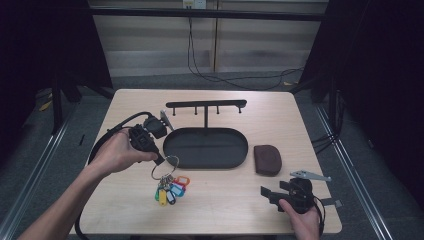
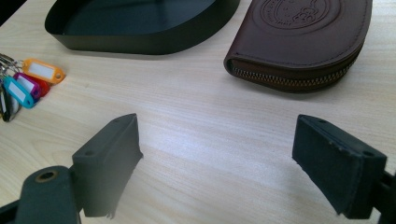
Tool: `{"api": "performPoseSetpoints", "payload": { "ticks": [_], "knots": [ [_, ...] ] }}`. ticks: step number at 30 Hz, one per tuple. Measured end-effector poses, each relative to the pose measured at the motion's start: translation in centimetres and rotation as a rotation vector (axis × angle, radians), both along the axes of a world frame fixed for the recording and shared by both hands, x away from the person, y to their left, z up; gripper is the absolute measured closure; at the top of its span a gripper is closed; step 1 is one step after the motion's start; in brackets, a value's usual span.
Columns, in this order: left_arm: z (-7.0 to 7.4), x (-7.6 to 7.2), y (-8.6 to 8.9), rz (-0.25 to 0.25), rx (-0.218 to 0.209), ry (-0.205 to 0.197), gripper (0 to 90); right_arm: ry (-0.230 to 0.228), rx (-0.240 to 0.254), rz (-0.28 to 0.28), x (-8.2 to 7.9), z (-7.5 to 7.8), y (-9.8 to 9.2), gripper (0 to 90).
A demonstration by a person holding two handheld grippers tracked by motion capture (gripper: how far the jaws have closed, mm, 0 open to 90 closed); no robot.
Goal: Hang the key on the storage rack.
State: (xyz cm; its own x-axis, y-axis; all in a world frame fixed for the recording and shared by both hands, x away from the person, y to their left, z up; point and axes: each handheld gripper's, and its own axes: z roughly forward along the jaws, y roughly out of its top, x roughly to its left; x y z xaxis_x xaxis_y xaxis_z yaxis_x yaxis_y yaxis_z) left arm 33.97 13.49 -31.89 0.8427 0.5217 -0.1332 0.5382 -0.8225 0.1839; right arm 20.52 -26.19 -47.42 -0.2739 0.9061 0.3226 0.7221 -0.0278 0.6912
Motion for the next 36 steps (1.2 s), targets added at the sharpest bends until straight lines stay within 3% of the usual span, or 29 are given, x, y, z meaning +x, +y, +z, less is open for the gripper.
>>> {"api": "performPoseSetpoints", "payload": {
  "ticks": [3, 15, 25, 28, 36],
  "knots": [
    [0.9, 0.1, 0.1, 0.008, -0.019, -0.013, 87.9, -0.002, -0.001, 0.003, 0.0, 0.0, 0.0, 15.2],
    [3.8, 0.8, 0.0, 0.013, -0.005, -0.045, 87.9, 0.005, 0.015, -0.001, 0.0, 0.0, -0.1, 15.3],
    [5.0, 1.7, 0.2, 0.039, -0.016, -0.046, 87.9, 0.007, 0.019, 0.001, 0.0, 0.0, -0.1, 15.4],
    [5.0, 1.9, 0.0, 0.039, 0.01, -0.047, 87.9, 0.007, 0.019, 0.0, 0.0, 0.0, -0.1, 15.4],
    [5.4, 2.9, 0.0, 0.065, -0.012, -0.037, 87.9, 0.004, 0.019, 0.006, 0.0, 0.0, -0.1, 15.5]
  ]
}}
